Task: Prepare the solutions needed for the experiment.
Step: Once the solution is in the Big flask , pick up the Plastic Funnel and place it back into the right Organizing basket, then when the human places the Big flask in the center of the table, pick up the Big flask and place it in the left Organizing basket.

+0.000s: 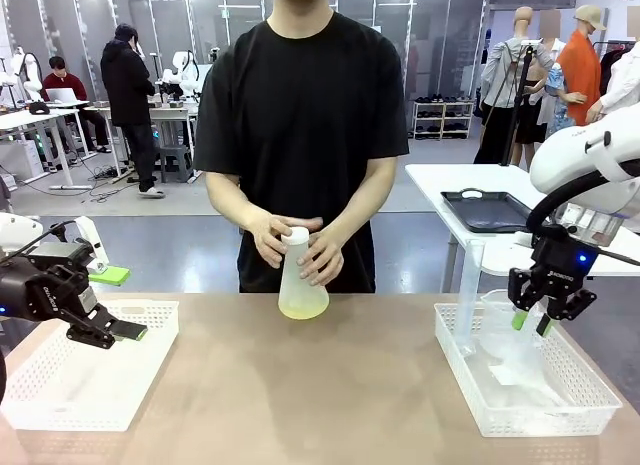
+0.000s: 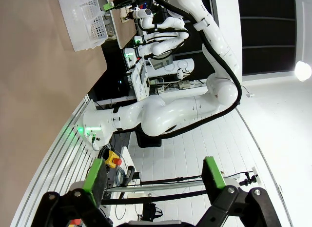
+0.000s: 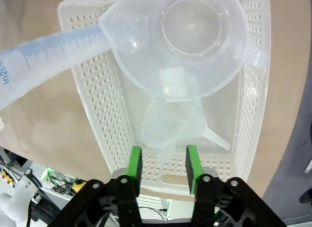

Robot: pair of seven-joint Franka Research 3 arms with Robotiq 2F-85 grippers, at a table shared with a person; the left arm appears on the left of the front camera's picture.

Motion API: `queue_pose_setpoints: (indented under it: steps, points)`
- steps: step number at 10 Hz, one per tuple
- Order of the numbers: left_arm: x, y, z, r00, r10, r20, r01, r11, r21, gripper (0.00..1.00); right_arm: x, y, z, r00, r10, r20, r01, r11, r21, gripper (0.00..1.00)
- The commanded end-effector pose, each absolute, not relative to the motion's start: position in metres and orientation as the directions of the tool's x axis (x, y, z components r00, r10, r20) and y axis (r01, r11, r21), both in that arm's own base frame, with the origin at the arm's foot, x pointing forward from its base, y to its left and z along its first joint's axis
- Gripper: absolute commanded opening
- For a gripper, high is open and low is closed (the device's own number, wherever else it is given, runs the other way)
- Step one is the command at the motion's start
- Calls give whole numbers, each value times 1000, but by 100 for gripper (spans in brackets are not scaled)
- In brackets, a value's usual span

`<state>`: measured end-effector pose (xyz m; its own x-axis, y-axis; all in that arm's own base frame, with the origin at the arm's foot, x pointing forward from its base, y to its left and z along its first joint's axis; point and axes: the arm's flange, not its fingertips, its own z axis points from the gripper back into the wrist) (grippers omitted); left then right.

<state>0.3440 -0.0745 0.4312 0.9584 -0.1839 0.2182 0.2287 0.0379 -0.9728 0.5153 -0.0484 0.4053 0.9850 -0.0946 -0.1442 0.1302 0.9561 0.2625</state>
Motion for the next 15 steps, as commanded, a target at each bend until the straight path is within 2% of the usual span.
queue_pose_setpoints:
  steps: [1, 11, 12, 13, 15]
  points:
    - [343, -75, 435, 958, -183, 221, 230, 34, -972, 100, 516, -49, 407, 986, -83, -142, 118, 957, 265, 62]
    - [343, -75, 435, 958, -183, 221, 230, 34, -972, 100, 516, -48, 406, 985, -91, -144, 127, 956, 263, 62]
    - [343, -75, 435, 958, -183, 221, 230, 34, -972, 100, 491, -34, 426, 998, -32, -49, 44, 962, 269, 62]
    - [343, -75, 435, 958, -183, 221, 230, 34, -972, 100, 471, -20, 446, 999, -1, 50, -17, 935, 356, 62]
    - [343, -75, 435, 958, -183, 221, 230, 34, -972, 100, 445, 0, 479, 986, -5, 169, -79, 868, 490, 62]
